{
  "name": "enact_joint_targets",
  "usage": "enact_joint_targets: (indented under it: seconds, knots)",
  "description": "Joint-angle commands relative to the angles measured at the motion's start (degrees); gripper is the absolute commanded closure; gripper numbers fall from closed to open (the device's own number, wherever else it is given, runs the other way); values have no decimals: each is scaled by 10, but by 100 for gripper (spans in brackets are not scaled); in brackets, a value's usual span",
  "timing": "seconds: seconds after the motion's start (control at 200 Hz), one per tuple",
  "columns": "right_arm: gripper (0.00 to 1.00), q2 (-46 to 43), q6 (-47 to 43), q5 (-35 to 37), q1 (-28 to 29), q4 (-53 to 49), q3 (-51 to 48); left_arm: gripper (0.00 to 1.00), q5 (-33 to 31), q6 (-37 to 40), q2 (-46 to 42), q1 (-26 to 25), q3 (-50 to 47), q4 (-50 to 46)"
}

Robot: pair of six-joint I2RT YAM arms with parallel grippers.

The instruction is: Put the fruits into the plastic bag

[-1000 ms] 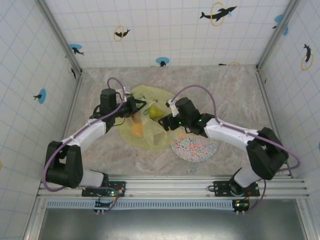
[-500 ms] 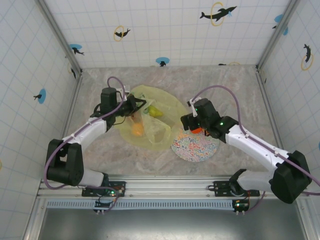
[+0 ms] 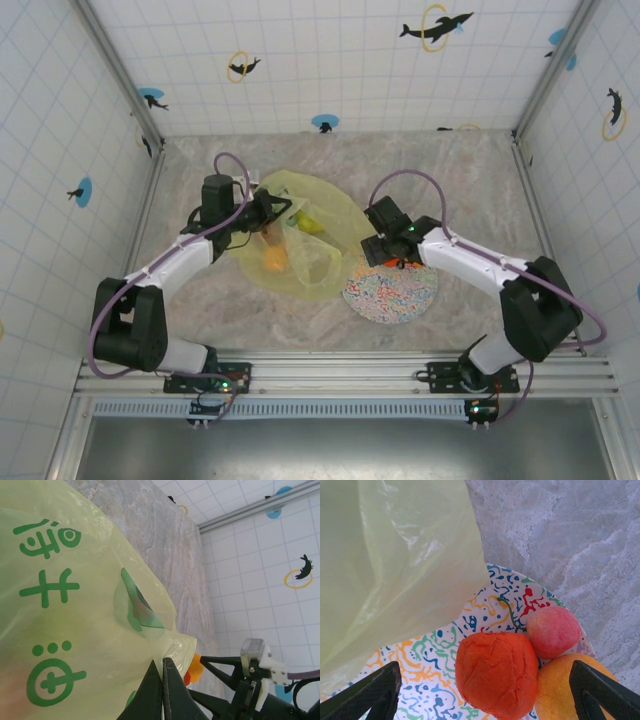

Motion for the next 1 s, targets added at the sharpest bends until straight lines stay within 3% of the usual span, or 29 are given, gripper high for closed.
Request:
enact_joint_targets:
  seconds: [0.0, 0.575, 0.996]
  knots:
    - [13, 23, -7, 12, 0, -22, 25, 100, -4, 13, 2, -2, 18, -10]
    - [22, 80, -9, 18, 14, -15, 20, 100, 1, 15, 5, -1, 8, -11]
    - [38, 86, -9, 24, 23, -5, 8, 100, 2, 15, 4, -1, 2, -13]
